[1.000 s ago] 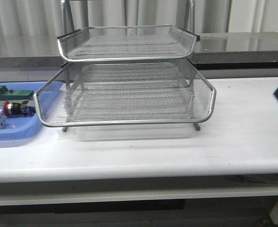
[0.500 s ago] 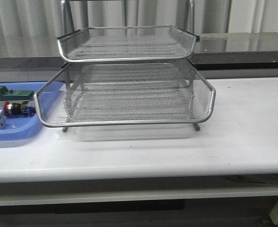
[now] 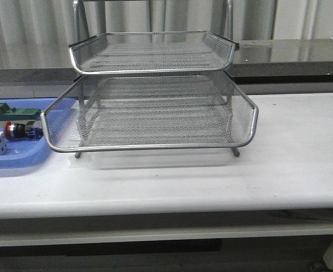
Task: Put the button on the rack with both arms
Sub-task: 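Release the middle tier and withdraw the right gripper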
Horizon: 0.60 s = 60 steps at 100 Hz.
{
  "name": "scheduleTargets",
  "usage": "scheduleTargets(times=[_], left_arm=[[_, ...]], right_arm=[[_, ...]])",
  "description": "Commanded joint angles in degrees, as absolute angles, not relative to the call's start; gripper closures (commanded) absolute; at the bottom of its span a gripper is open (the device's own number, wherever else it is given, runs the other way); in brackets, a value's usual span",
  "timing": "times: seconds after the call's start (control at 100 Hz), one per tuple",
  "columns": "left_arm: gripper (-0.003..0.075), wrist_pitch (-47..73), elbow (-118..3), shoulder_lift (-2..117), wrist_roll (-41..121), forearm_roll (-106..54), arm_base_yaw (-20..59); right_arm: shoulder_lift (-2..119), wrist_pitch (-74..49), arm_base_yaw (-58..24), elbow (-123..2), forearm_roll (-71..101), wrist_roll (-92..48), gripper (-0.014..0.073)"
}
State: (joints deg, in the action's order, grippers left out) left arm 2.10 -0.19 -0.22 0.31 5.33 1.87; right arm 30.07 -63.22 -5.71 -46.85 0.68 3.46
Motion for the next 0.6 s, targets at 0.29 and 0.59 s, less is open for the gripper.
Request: scheduleTargets(times=[0.29, 0.59], left_arm=[[0.0741, -2.68, 3.00, -2.13, 0.00, 4.89, 1.80], [0.0741, -2.68, 3.00, -2.13, 0.00, 4.89, 1.80]], right_arm=[[30.42, -60.36, -5.54, -48.74, 0.00, 3.52, 0.0664], [30.50, -59.86, -5.54, -48.68, 0.00, 3.52, 0.0664]])
